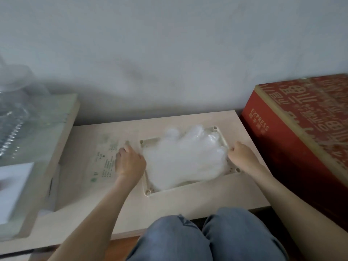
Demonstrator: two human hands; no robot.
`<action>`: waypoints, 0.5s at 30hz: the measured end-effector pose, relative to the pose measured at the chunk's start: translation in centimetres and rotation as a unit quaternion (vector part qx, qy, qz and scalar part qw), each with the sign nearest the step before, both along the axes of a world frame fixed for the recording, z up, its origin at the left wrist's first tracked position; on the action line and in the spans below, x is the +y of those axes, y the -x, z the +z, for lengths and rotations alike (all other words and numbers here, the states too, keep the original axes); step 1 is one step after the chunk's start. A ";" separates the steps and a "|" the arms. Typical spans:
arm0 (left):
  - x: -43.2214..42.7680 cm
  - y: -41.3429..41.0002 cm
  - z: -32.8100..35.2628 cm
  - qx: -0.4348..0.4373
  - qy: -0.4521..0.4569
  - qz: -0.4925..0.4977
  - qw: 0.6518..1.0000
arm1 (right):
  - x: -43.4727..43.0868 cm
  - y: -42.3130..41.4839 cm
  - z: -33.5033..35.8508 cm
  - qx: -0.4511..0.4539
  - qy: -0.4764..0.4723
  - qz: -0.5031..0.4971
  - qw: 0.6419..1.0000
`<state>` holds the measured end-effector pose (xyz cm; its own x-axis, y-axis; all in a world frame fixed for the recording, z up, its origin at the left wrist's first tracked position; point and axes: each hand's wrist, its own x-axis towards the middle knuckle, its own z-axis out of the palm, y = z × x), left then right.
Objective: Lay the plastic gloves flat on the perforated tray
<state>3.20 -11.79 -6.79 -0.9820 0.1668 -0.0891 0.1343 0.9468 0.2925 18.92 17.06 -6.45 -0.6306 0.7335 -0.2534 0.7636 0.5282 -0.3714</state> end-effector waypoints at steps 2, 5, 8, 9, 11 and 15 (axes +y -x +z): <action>-1.2 0.2 0.2 -0.086 0.027 0.006 0.996 | -0.3 -0.1 -0.3 -0.022 0.036 -0.001 0.999; -1.3 0.6 0.4 -0.121 0.041 -0.058 0.990 | -0.5 0.1 -0.8 -0.015 0.006 0.006 1.000; -0.4 0.5 0.6 -0.127 -0.043 -0.054 0.989 | -0.4 0.4 -0.8 0.004 -0.044 0.007 0.999; 0.0 0.4 0.8 -0.118 -0.077 -0.041 0.989 | -0.2 0.4 -0.7 0.014 -0.054 0.004 0.998; 1.1 0.3 1.1 -0.092 -0.125 -0.031 0.987 | 0.5 0.4 -0.5 0.036 -0.073 -0.006 0.997; 4.1 0.8 1.7 -0.077 -0.159 -0.060 0.982 | 3.0 0.3 0.3 0.066 -0.070 -0.043 0.994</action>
